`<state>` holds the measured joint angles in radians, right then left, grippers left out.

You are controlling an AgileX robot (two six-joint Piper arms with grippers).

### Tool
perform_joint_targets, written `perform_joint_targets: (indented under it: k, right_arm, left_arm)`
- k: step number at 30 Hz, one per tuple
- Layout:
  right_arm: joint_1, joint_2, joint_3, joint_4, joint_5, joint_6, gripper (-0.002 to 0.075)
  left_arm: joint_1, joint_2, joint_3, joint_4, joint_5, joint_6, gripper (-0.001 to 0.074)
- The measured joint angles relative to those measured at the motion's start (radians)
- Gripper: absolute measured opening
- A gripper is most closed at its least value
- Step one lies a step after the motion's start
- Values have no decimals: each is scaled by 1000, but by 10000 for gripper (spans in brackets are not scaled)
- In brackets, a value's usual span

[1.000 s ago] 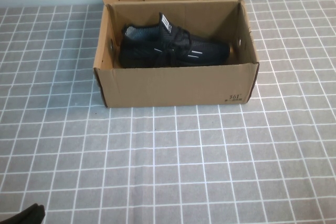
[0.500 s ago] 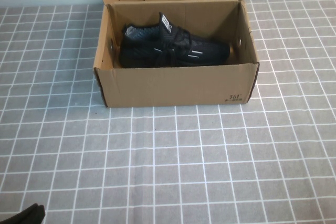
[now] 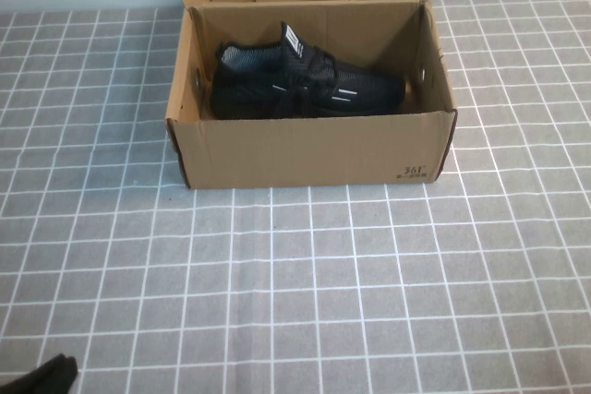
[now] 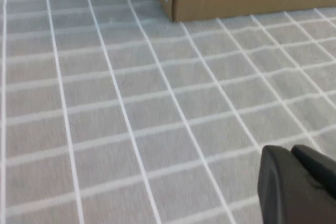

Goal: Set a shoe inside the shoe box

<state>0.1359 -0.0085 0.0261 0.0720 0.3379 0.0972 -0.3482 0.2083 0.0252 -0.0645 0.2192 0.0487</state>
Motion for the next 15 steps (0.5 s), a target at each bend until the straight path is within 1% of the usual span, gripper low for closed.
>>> perform_joint_targets:
  k: [3, 6, 8, 11, 15]
  right_arm:
    - [0, 0, 0, 0, 0, 0, -16]
    - [0, 0, 0, 0, 0, 0, -16]
    - [0, 0, 0, 0, 0, 0, -16]
    - [0, 0, 0, 0, 2, 0, -16]
    - [0, 0, 0, 0, 5, 0, -16]
  left_arm:
    - [22, -48, 0, -5, -66, 53, -1]
    - [70, -147, 0, -21, -154, 81, -1]
    - [103, -203, 0, -30, -172, 87, -1]
    - [142, -217, 0, -34, -162, 89, -1]
    - [170, -219, 0, -29, -64, 89, -1]
